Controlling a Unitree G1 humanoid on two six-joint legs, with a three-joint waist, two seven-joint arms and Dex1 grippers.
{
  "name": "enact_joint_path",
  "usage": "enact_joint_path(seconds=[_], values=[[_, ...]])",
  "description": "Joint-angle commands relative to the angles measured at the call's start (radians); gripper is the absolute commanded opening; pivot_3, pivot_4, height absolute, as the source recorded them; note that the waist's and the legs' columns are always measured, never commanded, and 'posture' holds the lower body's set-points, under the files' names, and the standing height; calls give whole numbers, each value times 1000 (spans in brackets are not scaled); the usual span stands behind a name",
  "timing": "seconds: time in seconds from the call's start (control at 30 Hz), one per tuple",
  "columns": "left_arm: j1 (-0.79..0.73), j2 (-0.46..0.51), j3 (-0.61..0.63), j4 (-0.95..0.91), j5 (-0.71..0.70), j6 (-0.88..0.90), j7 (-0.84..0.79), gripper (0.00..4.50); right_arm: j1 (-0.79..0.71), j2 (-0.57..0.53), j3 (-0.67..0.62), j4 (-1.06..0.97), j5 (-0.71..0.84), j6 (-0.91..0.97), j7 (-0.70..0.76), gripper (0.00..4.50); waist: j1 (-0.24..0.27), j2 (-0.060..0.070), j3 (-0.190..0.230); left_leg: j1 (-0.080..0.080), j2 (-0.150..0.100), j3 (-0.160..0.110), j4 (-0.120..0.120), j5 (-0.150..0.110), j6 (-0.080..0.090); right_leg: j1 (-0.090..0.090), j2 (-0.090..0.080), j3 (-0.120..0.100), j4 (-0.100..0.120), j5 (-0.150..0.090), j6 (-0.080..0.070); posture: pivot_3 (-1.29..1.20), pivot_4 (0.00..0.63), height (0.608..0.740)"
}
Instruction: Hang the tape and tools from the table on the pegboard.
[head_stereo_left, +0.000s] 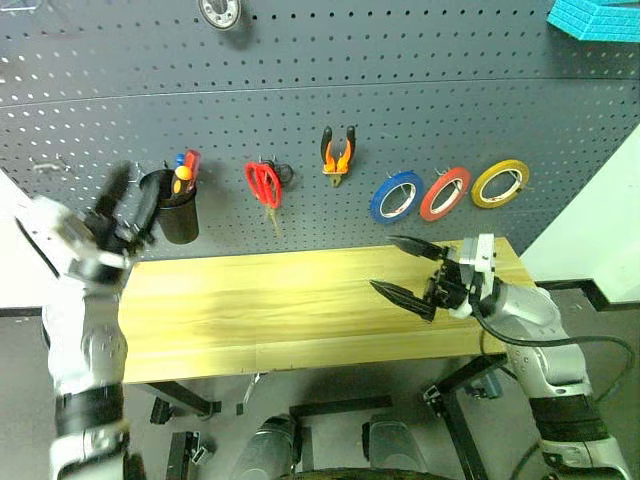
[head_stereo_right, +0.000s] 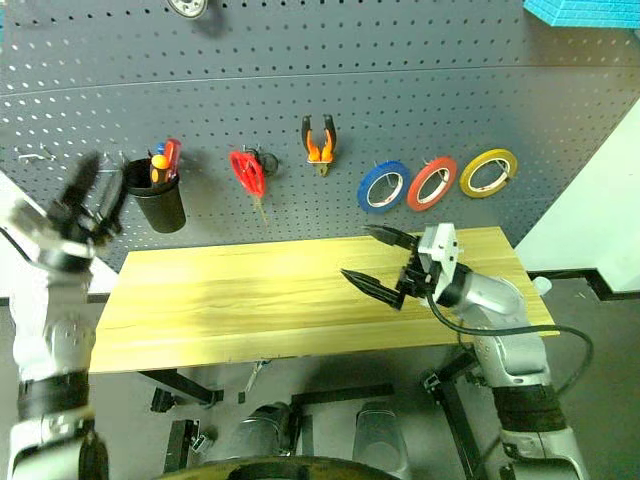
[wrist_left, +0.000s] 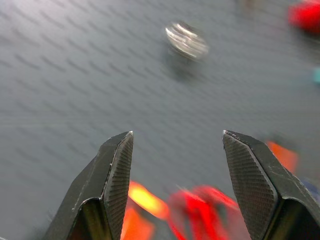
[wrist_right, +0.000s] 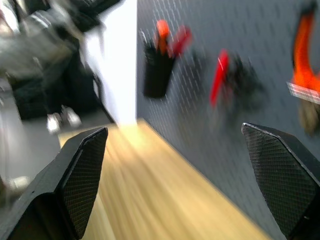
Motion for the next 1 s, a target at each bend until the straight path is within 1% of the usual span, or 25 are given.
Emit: enact_joint_path(seconds=[0.03, 0.07, 0.17, 0.27, 0.33, 0.4, 0.5, 0.6, 0.7, 0.87, 1.0], values=[[115, 30, -111, 0, 211, -47, -39, 2949, 20, -20, -29, 93, -52, -110, 23, 4500, 6, 4, -2, 3, 0, 2, 0, 0, 0, 3, 0, 1, 0, -1, -2, -40, 27, 728], [147, 22, -142, 43, 272, -89, -46, 2949, 34, -23, -33, 126, -64, -131, 25, 4500, 11, 6, -3, 4, 2, 5, 0, 0, -1, 5, 0, 0, -1, -3, -5, -37, 25, 728], [194, -26, -192, 164, 373, -198, -38, 2949, 74, -29, -47, 208, -85, -179, 27, 4500, 24, 10, -7, 3, 10, 17, 1, -1, 0, 7, -1, 0, -3, -4, -5, -32, 18, 728], [204, -78, -213, 276, 450, -310, -6, 2949, 107, -36, -55, 275, -105, -233, 33, 4500, 31, 11, -9, 0, 17, 26, 2, -2, 1, 9, -3, -2, -6, -4, -5, -34, 9, 728], [212, -121, -231, 379, 514, -403, 34, 2949, 143, -41, -76, 343, -121, -273, 18, 4500, 33, 11, -13, -1, 17, 28, 2, -2, 2, 8, -3, -1, -7, -4, -5, -40, 5, 728], [212, -145, -242, 434, 555, -452, 72, 2949, 167, -43, -91, 402, -132, -293, 6, 4500, 37, 11, -21, 0, 17, 29, 1, -3, 3, 8, -3, -1, -7, -5, -3, -46, 0, 728], [193, -162, -250, 492, 583, -497, 100, 2949, 176, -41, -95, 455, -150, -325, -9, 4500, 45, 11, -23, 1, 20, 33, -1, -3, 4, 5, -1, -1, -6, -6, -4, -51, 0, 728], [165, -171, -263, 547, 596, -519, 116, 2949, 167, -33, -96, 470, -161, -330, -36, 4500, 50, 15, -29, 2, 21, 37, -2, -3, 4, 6, -1, -1, -5, -6, -4, -52, 0, 728], [135, -180, -275, 607, 615, -541, 138, 2949, 139, -25, -89, 491, -177, -331, -65, 4500, 50, 17, -32, 2, 22, 40, 2, -4, 4, 8, -3, -1, -5, -8, -1, -51, 0, 728], [100, -195, -286, 678, 629, -576, 157, 2949, 104, -10, -76, 507, -205, -333, -108, 4500, 52, 15, -34, 1, 22, 41, 3, -4, 5, 8, -5, -1, -7, -8, -1, -60, 0, 728], [84, -197, -294, 724, 631, -598, 158, 2949, 116, 2, -73, 474, -217, -333, -134, 4500, 54, 15, -34, 1, 22, 40, 0, -4, 6, 7, -4, -1, -6, -7, -3, -70, 0, 728]])
